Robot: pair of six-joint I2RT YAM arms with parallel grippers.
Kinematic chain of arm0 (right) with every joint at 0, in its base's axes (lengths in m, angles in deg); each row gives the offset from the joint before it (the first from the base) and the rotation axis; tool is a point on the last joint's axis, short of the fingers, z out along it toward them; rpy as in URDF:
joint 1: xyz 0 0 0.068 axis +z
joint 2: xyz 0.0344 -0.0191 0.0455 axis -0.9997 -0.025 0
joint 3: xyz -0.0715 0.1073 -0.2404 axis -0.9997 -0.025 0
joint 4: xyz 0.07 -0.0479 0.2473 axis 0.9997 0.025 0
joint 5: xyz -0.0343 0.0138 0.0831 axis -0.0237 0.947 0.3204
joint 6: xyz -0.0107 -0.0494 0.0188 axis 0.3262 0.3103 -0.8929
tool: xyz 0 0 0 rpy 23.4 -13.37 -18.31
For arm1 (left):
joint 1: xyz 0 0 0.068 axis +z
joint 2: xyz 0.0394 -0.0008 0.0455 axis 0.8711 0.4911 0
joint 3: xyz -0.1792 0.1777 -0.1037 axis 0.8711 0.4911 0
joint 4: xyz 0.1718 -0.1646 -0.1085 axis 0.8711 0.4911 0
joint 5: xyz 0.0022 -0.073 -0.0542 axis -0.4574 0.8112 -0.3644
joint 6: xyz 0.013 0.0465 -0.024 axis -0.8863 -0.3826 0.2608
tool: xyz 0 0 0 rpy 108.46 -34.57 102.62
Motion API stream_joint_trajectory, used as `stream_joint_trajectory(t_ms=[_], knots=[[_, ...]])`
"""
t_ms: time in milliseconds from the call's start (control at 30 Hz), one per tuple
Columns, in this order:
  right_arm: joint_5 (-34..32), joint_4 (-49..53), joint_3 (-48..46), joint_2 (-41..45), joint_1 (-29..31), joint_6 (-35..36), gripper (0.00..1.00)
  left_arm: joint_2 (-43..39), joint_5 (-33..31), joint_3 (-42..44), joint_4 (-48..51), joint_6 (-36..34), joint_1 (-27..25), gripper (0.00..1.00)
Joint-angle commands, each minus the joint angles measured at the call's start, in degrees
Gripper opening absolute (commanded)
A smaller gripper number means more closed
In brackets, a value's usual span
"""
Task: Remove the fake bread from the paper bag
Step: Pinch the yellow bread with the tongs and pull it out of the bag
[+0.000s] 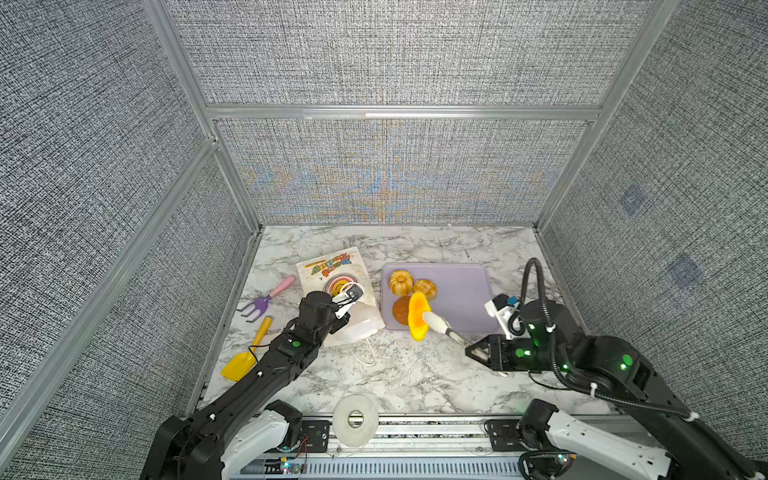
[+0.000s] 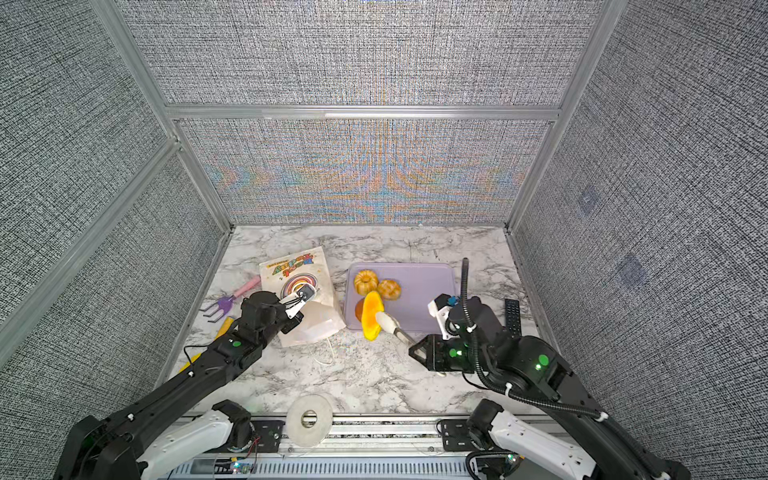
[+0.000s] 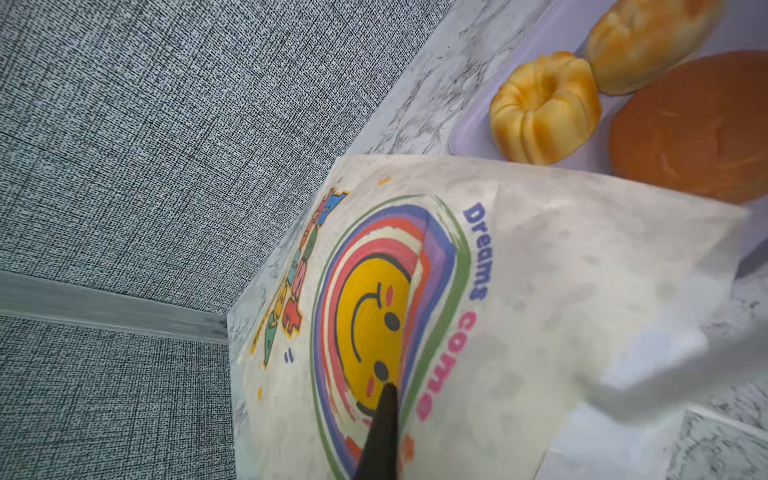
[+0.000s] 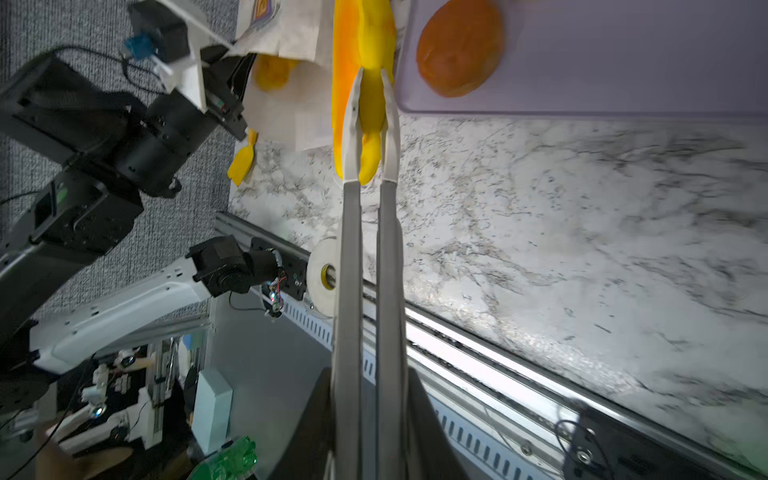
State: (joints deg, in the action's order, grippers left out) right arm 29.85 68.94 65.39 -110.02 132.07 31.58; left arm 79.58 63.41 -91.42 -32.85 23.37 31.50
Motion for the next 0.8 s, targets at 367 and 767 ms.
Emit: stream_joint_trajectory(t_ms=[367,767], knots=[[-22.4,14.1,13.7,-23.4,-13.8,15.2,0.00,-12.3,10.5,10.2,-7.4,-7.3,0.0,0.00],[-37.7,18.2,23.3,-44.7,-18.0,26.5,0.00,-8.2,10.5,9.8,-8.9,-5.2,0.0,0.00]])
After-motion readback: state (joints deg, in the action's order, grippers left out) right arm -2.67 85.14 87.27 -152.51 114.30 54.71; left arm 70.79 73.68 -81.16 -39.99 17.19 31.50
